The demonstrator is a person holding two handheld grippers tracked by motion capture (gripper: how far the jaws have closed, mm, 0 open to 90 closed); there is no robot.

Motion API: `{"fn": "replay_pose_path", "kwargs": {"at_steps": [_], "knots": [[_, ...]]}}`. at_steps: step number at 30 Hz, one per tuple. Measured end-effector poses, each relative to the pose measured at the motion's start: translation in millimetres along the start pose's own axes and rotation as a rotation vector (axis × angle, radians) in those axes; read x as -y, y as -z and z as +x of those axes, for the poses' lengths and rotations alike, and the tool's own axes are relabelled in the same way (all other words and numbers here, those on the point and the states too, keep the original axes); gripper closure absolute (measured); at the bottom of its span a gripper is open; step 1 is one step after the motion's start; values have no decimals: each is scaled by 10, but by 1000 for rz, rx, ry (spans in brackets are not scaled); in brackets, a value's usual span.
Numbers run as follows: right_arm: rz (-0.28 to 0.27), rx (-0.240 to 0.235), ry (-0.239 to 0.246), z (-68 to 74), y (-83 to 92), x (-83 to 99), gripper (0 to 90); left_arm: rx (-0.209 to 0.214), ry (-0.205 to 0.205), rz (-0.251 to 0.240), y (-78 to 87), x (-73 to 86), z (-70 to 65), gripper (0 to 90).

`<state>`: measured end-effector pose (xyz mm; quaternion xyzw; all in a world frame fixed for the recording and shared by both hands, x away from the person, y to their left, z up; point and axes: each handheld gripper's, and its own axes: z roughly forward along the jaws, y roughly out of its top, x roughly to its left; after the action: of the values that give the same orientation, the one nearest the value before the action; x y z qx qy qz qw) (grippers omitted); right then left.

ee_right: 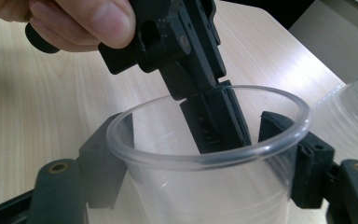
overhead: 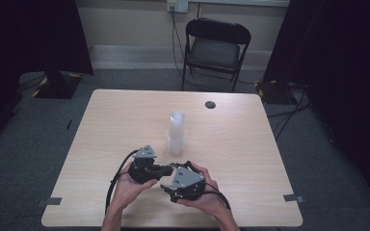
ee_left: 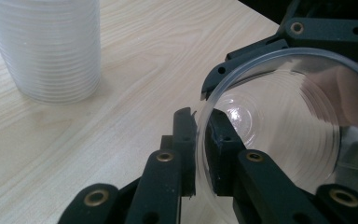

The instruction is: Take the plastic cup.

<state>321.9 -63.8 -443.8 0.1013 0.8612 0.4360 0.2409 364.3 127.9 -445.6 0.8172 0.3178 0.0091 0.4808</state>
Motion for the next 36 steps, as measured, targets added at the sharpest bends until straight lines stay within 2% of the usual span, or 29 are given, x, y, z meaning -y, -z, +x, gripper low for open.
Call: {"fn": "replay_pose_path", "kwargs": {"at_steps": [8,13,18,22,24,29,36], "knots": [[0,-14,-6,-5,-8,6,294,0,65,-25,-17,53,4,822],[-17,-11,-33,-37,-3,12,296,-32,39,-40,-7,49,-9,768],[-26,-10,-62,-62,2,27,297,-41,30,-55,11,50,-3,737],[-36,-5,-87,-93,2,39,298,-46,32,-76,28,57,-9,710],[-35,-4,-96,-102,5,40,299,-54,47,-97,35,67,-13,687],[-39,-1,-107,-119,18,43,300,-69,50,-143,61,87,-28,672],[-35,1,-118,-120,18,59,301,-94,38,-147,76,108,-36,637]]}}
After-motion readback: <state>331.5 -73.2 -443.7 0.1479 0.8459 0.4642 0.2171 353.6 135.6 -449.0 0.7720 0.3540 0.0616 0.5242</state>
